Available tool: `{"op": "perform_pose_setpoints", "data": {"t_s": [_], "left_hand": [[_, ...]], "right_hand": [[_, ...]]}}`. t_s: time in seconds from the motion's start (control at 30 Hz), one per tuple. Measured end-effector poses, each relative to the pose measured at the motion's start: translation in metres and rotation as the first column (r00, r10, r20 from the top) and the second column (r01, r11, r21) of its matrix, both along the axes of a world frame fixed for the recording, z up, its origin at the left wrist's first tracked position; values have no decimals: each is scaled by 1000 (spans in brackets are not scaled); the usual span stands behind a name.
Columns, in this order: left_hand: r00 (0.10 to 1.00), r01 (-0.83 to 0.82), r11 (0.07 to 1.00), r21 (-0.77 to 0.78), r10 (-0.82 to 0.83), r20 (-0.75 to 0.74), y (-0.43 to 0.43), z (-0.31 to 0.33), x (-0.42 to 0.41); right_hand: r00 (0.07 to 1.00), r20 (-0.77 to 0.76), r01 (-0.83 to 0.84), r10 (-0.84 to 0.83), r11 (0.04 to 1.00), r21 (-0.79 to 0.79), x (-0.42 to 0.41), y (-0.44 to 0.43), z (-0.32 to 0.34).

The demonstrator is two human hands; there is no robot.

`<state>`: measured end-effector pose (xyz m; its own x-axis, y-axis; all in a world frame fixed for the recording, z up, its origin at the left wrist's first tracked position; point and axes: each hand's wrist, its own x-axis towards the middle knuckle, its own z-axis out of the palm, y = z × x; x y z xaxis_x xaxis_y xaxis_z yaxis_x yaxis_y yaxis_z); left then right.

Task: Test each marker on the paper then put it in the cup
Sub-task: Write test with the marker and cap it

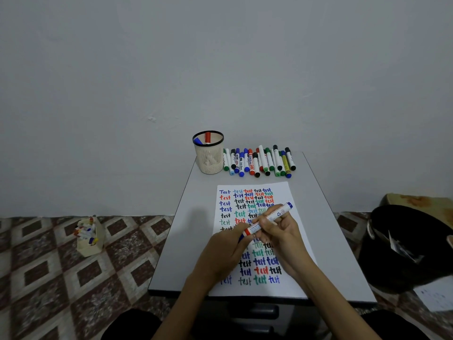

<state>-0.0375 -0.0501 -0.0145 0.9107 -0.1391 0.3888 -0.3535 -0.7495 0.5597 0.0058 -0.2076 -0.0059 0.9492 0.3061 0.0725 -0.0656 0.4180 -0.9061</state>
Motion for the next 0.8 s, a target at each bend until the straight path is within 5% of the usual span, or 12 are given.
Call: {"op": "perform_pose_setpoints", "data": {"t_s": [0.13, 0.3, 0.8], "left_hand": [[991, -65, 994, 89, 54, 124, -1, -5, 2], [1000, 24, 1000, -10, -24, -15, -3, -2, 0], [997, 64, 983, -169, -70, -30, -1, 2, -4]], "right_hand": [[998, 21, 54, -53, 997, -51, -2, -1, -1], [999, 19, 31, -30, 997, -65, -3, 1, 1], [998, 17, -68, 68, 997, 25, -7, 2, 9]]}}
